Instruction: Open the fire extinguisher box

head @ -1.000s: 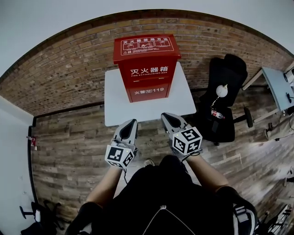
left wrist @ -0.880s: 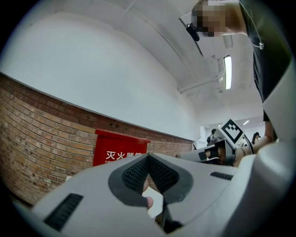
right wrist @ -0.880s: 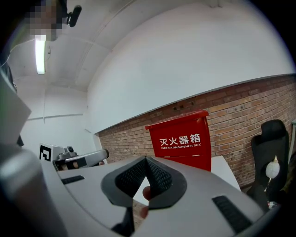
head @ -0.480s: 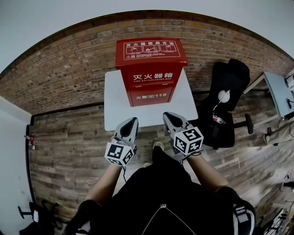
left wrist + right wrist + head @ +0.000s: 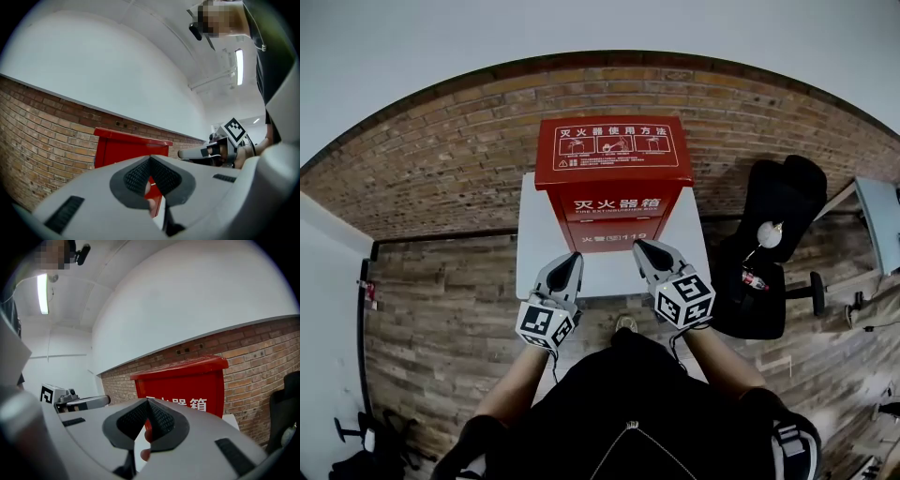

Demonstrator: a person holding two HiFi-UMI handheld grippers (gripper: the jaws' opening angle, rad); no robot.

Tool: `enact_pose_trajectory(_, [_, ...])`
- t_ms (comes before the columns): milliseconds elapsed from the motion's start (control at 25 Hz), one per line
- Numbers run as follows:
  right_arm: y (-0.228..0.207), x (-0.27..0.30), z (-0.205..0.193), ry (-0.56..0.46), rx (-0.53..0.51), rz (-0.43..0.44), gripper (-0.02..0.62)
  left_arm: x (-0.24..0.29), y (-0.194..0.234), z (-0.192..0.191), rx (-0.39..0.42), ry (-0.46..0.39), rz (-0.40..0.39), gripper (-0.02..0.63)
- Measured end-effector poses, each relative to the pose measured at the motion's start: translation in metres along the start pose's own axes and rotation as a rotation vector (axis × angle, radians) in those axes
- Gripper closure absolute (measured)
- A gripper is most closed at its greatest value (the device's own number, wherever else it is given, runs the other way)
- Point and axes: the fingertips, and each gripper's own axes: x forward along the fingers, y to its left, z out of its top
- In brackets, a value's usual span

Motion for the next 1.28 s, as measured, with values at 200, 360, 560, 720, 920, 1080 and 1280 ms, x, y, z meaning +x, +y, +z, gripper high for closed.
enact_pose_trajectory(200, [-0.025,0.025,0.023,-0.003,-0.026,0.053,0.577,0.044,0.011,0.003,-0.004,0.007,0.021,0.557])
enact_pose_trajectory(360, [-0.040,0.038,0.034,-0.001,-0.045,0.105,0.575,0.075,0.010,0.011,0.004,-0.005,0.026,0.557])
enact_pose_trajectory(560, [-0.051,0.049,0.037,0.009,-0.037,0.160,0.575,0.096,0.007,0.018,0.032,-0.016,0.036,0.557])
enact_pose_trajectory(720, [-0.050,0.057,0.041,0.006,-0.046,0.184,0.575,0.106,0.008,0.025,0.030,-0.010,0.037,0.557])
enact_pose_trajectory(920, [-0.045,0.065,0.053,-0.021,-0.090,0.189,0.577,0.116,0.010,0.035,0.058,-0.013,0.001,0.557])
enact_pose_trajectory(1080, [-0.044,0.066,0.064,-0.039,-0.088,0.170,0.575,0.120,0.016,0.045,0.062,-0.015,-0.021,0.557])
enact_pose_trajectory(1280, [-0.046,0.064,0.094,-0.119,-0.125,0.156,0.575,0.118,0.027,0.065,0.079,-0.033,-0.055,0.557])
